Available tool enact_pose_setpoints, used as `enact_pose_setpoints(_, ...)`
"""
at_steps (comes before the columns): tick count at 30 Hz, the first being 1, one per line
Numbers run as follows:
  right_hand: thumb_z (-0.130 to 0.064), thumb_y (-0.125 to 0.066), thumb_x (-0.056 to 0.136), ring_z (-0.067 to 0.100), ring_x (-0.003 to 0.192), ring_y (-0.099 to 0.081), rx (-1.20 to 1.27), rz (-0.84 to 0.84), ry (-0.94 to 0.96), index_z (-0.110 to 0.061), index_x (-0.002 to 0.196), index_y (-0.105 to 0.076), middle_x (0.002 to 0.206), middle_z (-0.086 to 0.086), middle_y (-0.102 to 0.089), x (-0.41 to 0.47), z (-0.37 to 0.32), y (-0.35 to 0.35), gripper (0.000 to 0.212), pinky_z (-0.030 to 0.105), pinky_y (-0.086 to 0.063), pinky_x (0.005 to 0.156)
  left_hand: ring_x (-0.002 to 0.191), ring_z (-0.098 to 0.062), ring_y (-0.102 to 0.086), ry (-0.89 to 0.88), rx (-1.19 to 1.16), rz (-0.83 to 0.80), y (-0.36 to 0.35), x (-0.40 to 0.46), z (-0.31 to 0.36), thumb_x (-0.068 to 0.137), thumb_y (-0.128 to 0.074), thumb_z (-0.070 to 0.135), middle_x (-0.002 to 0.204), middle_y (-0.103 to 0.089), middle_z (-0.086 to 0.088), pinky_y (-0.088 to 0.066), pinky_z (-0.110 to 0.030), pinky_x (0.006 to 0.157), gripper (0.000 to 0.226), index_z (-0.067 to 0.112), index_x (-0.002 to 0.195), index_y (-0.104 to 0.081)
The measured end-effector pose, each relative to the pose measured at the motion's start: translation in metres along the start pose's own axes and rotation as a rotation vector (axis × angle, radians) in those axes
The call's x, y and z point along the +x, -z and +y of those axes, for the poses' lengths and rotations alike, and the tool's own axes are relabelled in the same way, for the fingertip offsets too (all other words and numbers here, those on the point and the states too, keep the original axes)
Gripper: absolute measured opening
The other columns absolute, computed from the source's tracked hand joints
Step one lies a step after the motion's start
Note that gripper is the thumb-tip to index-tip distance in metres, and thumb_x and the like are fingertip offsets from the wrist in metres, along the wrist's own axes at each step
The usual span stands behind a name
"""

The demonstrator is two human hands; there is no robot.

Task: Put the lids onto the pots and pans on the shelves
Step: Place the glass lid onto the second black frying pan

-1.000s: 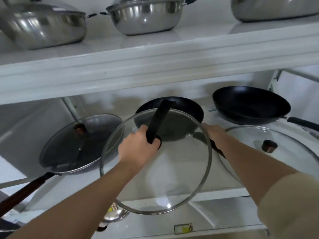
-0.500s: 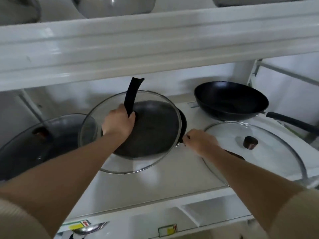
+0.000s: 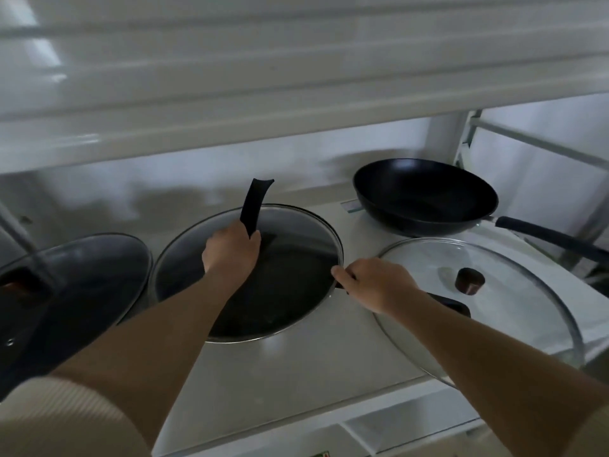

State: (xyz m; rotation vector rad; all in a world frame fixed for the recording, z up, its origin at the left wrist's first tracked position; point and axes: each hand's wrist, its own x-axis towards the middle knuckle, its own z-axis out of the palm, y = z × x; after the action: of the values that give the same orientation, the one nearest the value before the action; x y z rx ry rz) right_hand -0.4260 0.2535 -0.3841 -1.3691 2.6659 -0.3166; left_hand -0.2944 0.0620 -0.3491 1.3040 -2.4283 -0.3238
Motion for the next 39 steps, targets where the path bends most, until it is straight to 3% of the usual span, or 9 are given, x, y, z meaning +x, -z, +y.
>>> enact_pose_setpoints(12,-0.062,-0.023,0.094,0.027,0.083,-0.063,-0.051,-0.017,0.051,-0.017,0.094,-0.061,0.087,0.005,-0.066,0.003,0.0,-0.001,0.059,0.035,-0.046,0.074,0.072,-0.03,-0.052,0.007,0.014,-0.014,-0.005,0.012,0.007,0.099,-0.046,0.034,0.083,-0.054,-0.011,-0.041,-0.035,0.059,0.036,0.004,0.116,-0.054)
enact_pose_setpoints(15,-0.052,-0.019,0.097,0.023,0.071,-0.057,-0.066,-0.036,0.046,-0.013,0.094,-0.061,0.078,0.004,-0.058,0.008,-0.003,-0.002,0.057,0.031,-0.039,0.065,0.071,-0.031,-0.054,-0.005,0.019,-0.063,-0.004,0.012,0.006,0.099,-0.044,0.033,0.081,-0.056,-0.013,-0.042,-0.034,0.058,0.036,0.005,0.119,-0.054)
enact_pose_setpoints(17,-0.044,-0.017,0.098,0.016,0.059,-0.046,-0.09,-0.045,0.065,-0.014,0.109,-0.061,0.069,0.0,-0.047,0.011,-0.005,-0.004,0.054,0.03,-0.033,0.059,0.075,-0.032,-0.056,-0.004,0.006,-0.098,0.0,0.009,0.008,0.099,-0.044,0.031,0.087,-0.057,-0.014,-0.04,-0.032,0.058,0.038,0.006,0.126,-0.051)
enact_pose_setpoints(21,-0.044,-0.016,0.099,0.012,0.054,-0.039,-0.07,-0.032,0.043,-0.014,0.113,-0.06,0.064,-0.002,-0.039,0.015,-0.009,-0.003,0.055,0.032,-0.033,0.059,0.12,-0.037,-0.045,0.052,0.158,-0.027,0.009,-0.01,0.022,0.093,-0.052,0.03,0.132,-0.043,-0.017,-0.041,-0.042,0.089,0.044,0.01,0.131,-0.045)
enact_pose_setpoints(24,-0.044,-0.02,0.099,0.016,0.06,-0.046,-0.039,-0.037,0.036,-0.009,0.104,-0.06,0.064,-0.002,-0.041,0.014,-0.011,-0.001,0.053,0.031,-0.035,0.061,0.126,-0.034,-0.039,-0.057,0.308,0.07,0.011,-0.024,0.033,0.091,-0.051,0.032,0.138,-0.04,-0.014,-0.035,-0.042,0.102,0.055,0.012,0.14,-0.037)
enact_pose_setpoints(27,-0.044,-0.022,0.1,0.024,0.073,-0.054,-0.048,0.022,0.033,-0.008,0.1,-0.062,0.074,0.006,-0.054,0.006,-0.014,0.002,0.053,0.031,-0.037,0.066,0.121,-0.033,-0.045,-0.165,0.265,0.077,0.012,-0.036,0.046,0.093,-0.048,0.029,0.132,-0.045,-0.014,-0.039,-0.042,0.097,0.048,0.012,0.137,-0.04)
enact_pose_setpoints(31,-0.046,-0.023,0.099,0.031,0.09,-0.061,-0.007,0.145,-0.025,-0.009,0.103,-0.063,0.099,0.015,-0.066,-0.003,-0.007,0.021,0.055,0.033,-0.04,0.073,0.098,-0.028,-0.059,-0.231,0.103,-0.033,0.014,-0.06,0.067,0.095,-0.044,0.027,0.108,-0.06,-0.008,-0.048,-0.038,0.074,0.025,0.012,0.115,-0.052)
enact_pose_setpoints(34,-0.046,-0.02,0.096,0.032,0.092,-0.062,-0.101,0.208,0.036,-0.014,0.104,-0.059,0.094,0.011,-0.061,-0.015,0.008,0.041,0.052,0.034,-0.04,0.07,0.088,-0.029,-0.063,-0.261,0.067,-0.104,0.013,-0.083,0.087,0.095,-0.042,0.03,0.095,-0.066,-0.007,-0.051,-0.036,0.07,0.022,0.014,0.104,-0.054)
enact_pose_setpoints(39,-0.041,-0.024,0.095,0.029,0.084,-0.059,-0.09,0.269,-0.082,-0.016,0.1,-0.062,0.087,0.005,-0.057,-0.06,0.059,0.09,0.046,0.035,-0.037,0.066,0.096,-0.032,-0.061,-0.359,0.068,-0.178,0.003,-0.113,0.145,0.094,-0.041,0.034,0.102,-0.064,-0.01,-0.052,-0.04,0.076,0.027,0.013,0.104,-0.055)
